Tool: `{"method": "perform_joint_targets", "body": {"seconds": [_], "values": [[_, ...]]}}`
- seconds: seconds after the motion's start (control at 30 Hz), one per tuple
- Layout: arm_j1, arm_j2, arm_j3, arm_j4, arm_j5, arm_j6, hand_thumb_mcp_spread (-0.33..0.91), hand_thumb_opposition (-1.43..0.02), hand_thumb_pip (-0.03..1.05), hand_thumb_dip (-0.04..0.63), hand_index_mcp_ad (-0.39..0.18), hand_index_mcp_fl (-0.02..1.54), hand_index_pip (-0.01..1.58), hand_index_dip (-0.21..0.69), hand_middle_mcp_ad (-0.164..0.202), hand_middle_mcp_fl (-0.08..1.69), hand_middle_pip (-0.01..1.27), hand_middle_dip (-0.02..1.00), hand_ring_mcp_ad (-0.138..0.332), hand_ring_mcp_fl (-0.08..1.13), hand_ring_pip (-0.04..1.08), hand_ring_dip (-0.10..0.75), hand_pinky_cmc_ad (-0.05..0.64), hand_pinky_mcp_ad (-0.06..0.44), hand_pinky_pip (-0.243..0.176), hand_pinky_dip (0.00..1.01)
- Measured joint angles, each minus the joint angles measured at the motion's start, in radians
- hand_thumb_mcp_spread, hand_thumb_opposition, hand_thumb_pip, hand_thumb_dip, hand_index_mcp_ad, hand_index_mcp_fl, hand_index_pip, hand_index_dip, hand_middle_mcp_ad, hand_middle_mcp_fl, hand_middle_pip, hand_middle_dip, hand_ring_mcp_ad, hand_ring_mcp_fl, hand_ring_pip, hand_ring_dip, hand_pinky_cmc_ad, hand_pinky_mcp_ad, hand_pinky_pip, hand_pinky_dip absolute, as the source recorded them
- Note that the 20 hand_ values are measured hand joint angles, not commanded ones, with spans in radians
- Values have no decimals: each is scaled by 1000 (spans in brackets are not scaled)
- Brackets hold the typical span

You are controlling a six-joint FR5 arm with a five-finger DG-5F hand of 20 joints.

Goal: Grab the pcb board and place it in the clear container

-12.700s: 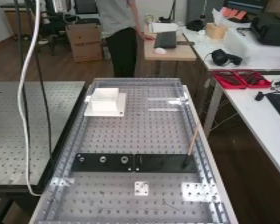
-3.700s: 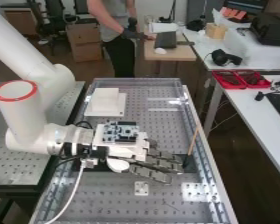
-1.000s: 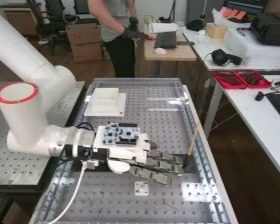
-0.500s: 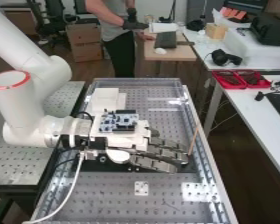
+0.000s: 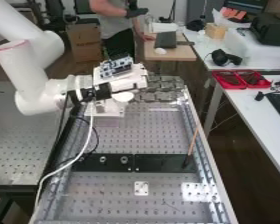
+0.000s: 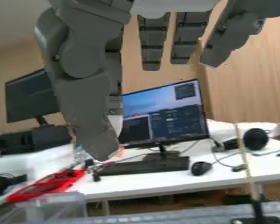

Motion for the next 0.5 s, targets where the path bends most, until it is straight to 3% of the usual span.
{"method": "perform_joint_targets", "body": {"seconds": [0.27,0.5], "values": [[140,9,-15,42,40,42,742,-860,422,251,-218,506,1408,141,61,68,141,147,101,30,99,44,330,147,-61,182],[228,-71,7,60,134,51,738,-867,422,253,-218,506,1408,141,61,66,141,147,101,30,96,44,328,147,-44,185]]}}
